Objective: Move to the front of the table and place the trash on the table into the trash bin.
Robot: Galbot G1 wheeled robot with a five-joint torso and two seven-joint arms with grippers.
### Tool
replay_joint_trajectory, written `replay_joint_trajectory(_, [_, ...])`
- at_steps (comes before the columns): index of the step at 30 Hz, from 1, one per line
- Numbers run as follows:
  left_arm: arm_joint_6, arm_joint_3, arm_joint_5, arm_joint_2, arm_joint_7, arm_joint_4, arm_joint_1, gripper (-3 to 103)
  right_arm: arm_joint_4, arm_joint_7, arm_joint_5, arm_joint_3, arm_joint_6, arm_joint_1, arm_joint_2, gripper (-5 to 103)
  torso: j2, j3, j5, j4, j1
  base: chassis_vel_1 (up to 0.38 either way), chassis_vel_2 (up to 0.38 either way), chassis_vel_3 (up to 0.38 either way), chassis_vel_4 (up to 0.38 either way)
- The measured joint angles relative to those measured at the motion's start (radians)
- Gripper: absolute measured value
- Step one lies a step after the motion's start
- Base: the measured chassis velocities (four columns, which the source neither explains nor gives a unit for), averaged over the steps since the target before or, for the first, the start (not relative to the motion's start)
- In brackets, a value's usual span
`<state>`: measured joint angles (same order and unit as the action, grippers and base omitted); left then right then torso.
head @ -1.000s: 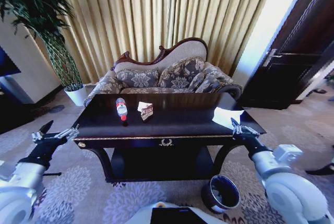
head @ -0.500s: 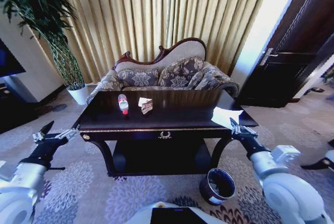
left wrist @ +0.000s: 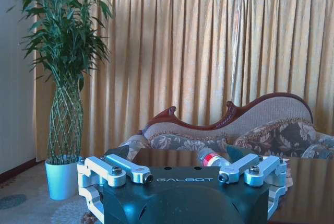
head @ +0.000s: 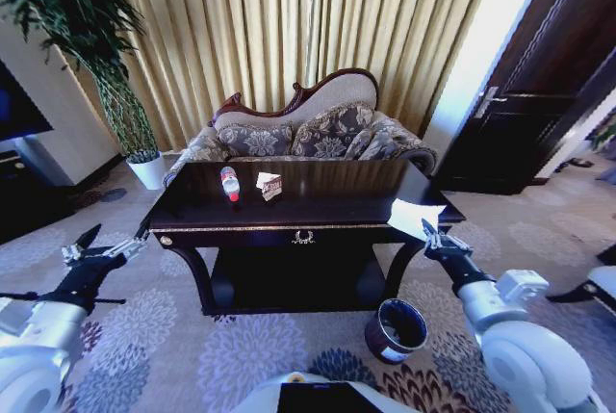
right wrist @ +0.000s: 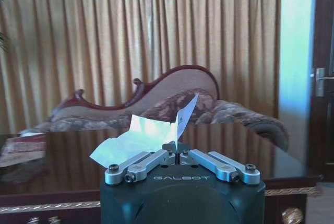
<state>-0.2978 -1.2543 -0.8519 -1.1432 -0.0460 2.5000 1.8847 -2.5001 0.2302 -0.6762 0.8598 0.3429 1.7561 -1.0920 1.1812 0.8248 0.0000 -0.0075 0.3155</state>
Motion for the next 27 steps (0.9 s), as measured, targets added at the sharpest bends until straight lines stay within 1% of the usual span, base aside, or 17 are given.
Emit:
replay_joint_trajectory(2, [0.001,0.000,0.000,-0.004,0.000,0.000,0.000,100,0.027,-0.036,0.001,-0.038,-0.020,0.004,-0.026,0,0.000,0.000,-0.0002,0.0003,0.000,0.077,-0.059,-0.048,0.064])
replay_joint_trajectory(4, [0.002,0.000,0.000,-0.005,0.000,0.000,0.000,100,0.044,-0.043,0.004,-0.046,-0.022,0.005,-0.034,0,0.000,0.000,-0.0002,0.0000,0.000,0.057,-0.050,-0.043,0.034])
replay_joint_trajectory(7, [0.005,-0.006,0.000,-0.007,0.000,0.000,0.000,100,0.215,-0.072,0.072,-0.079,-0.035,-0.010,-0.062,0,0.000,0.000,-0.0004,0.0001,0.000,0.000,0.000,0.000,0.000])
replay_joint_trajectory(8, [0.005,-0.006,0.000,-0.007,0.000,0.000,0.000,100,0.215,-0.072,0.072,-0.079,-0.035,-0.010,-0.062,0,0.000,0.000,-0.0004,0.0001,0.000,0.000,0.000,0.000,0.000])
replay_joint_trajectory(9, [0.005,-0.009,0.000,-0.008,0.001,0.000,0.001,100,0.291,-0.080,0.117,-0.087,-0.045,-0.019,-0.063,0,0.000,0.000,0.0000,0.0000,0.000,0.000,0.000,0.000,0.000])
replay_joint_trajectory(10, [0.006,-0.012,-0.001,-0.009,0.001,0.000,0.001,100,0.370,-0.093,0.191,-0.097,-0.066,-0.033,-0.060,0,-0.001,0.000,0.0005,-0.0003,0.001,0.000,0.000,0.000,0.000])
replay_joint_trajectory(11, [0.007,-0.014,-0.001,-0.009,0.001,0.000,0.001,100,0.442,-0.102,0.256,-0.103,-0.085,-0.049,-0.052,0,-0.001,0.000,0.0004,0.0002,0.001,0.000,0.000,0.000,0.000])
replay_joint_trajectory(12, [0.007,-0.014,-0.001,-0.009,0.001,0.000,0.001,100,0.442,-0.102,0.256,-0.103,-0.085,-0.049,-0.052,0,-0.001,0.000,0.0004,0.0002,0.001,0.000,0.000,0.000,0.000])
replay_joint_trajectory(14, [0.008,-0.015,-0.001,-0.011,0.001,0.000,0.002,100,0.601,-0.112,0.345,-0.123,-0.105,-0.095,-0.030,0,-0.001,0.000,0.0005,-0.0001,0.001,0.000,0.000,0.000,0.000])
replay_joint_trajectory(15, [0.008,-0.015,-0.001,-0.011,0.001,0.000,0.002,100,0.601,-0.112,0.345,-0.123,-0.105,-0.095,-0.030,0,-0.001,0.000,0.0005,-0.0001,0.001,0.000,0.000,0.000,0.000])
replay_joint_trajectory(17, [0.009,-0.015,-0.001,-0.011,0.001,0.000,0.001,100,0.730,-0.113,0.357,-0.140,-0.102,-0.151,-0.014,0,0.000,0.000,0.0003,0.0001,0.000,0.000,0.000,0.000,0.000])
replay_joint_trajectory(18, [0.009,-0.015,-0.001,-0.011,0.001,0.000,0.001,100,0.730,-0.113,0.357,-0.140,-0.102,-0.151,-0.014,0,0.000,0.000,0.0003,0.0001,0.000,0.000,0.000,0.000,0.000])
replay_joint_trajectory(20, [0.010,-0.015,-0.001,-0.012,0.002,0.000,-0.002,100,0.838,-0.110,0.362,-0.163,-0.098,-0.200,-0.012,0,0.000,0.000,0.0001,0.0000,0.000,0.000,0.000,0.000,0.000])
replay_joint_trajectory(22, [0.010,-0.015,-0.001,-0.013,0.002,0.000,-0.002,100,0.872,-0.107,0.367,-0.172,-0.098,-0.217,-0.012,0,0.000,0.000,0.0000,0.0000,0.000,0.000,0.000,0.000,0.000])
replay_joint_trajectory(24, [0.010,-0.016,0.001,-0.024,0.002,0.000,-0.004,100,0.975,-0.071,0.384,-0.198,-0.106,-0.272,-0.013,0,0.000,0.000,0.0001,0.0001,0.000,0.000,0.000,0.000,0.000])
replay_joint_trajectory(25, [0.010,-0.016,0.001,-0.024,0.002,0.000,-0.004,100,0.975,-0.071,0.384,-0.198,-0.106,-0.272,-0.013,0,0.000,0.000,0.0001,0.0001,0.000,0.000,0.000,0.000,0.000])
replay_joint_trajectory(27, [0.009,-0.016,0.002,-0.034,0.001,0.000,-0.009,100,1.037,-0.052,0.394,-0.210,-0.118,-0.300,-0.013,0,0.000,0.000,0.0002,0.0002,0.000,0.000,0.000,0.000,0.000])
